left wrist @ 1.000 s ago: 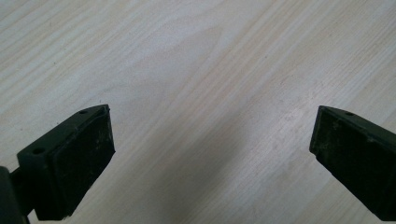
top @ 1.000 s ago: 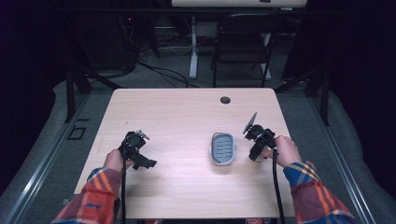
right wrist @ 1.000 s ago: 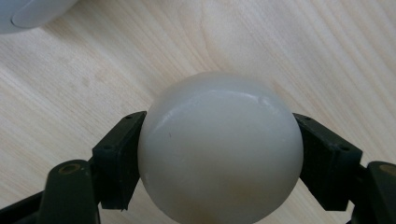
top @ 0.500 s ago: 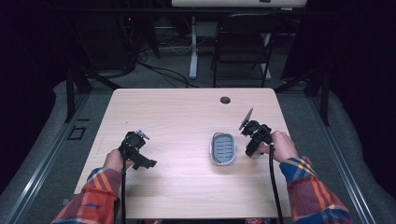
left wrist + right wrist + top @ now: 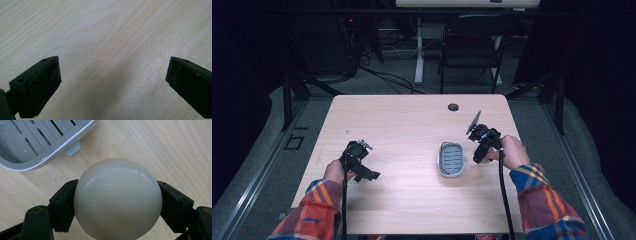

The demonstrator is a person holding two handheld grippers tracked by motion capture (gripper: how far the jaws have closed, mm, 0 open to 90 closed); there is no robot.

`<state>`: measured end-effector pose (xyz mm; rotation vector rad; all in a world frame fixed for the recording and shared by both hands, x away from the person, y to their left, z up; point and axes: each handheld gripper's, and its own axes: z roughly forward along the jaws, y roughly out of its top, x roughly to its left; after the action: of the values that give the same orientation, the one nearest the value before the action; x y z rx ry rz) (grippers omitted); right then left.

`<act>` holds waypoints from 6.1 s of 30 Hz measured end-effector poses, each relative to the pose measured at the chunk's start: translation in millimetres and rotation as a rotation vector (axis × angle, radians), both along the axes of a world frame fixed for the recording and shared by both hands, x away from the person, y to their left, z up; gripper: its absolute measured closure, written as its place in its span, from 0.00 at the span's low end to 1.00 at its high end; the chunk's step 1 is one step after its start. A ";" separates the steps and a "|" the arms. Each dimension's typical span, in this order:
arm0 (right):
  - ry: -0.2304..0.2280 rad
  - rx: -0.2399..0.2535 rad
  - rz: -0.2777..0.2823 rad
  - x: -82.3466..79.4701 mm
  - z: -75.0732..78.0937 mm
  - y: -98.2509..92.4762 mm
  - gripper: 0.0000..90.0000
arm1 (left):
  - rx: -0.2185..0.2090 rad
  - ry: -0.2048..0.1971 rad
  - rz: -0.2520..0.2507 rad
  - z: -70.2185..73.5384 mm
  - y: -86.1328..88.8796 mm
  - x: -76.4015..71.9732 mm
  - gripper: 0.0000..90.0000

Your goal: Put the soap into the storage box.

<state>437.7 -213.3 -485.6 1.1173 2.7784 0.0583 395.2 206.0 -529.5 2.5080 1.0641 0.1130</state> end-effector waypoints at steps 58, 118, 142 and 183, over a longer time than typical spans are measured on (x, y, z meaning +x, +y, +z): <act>-0.022 -0.031 0.136 10.1 38.4 72.3 0.26 | 0.015 0.006 -0.010 -0.4 -1.4 -0.2 0.00; 0.076 -0.033 0.193 13.5 -11.4 101.2 0.26 | 0.017 0.009 -0.015 -1.0 -1.6 -0.1 0.00; 0.082 -0.050 0.205 14.4 -20.9 101.5 0.26 | 0.022 0.012 -0.016 -1.3 -2.1 0.0 0.00; 0.036 -0.007 0.204 3.6 0.4 88.5 0.16 | 0.032 0.013 -0.022 -1.6 -3.1 -0.4 0.00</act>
<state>441.3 -124.8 -485.3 0.8376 2.9116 0.0510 394.9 202.9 -531.1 2.5517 1.0472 0.1079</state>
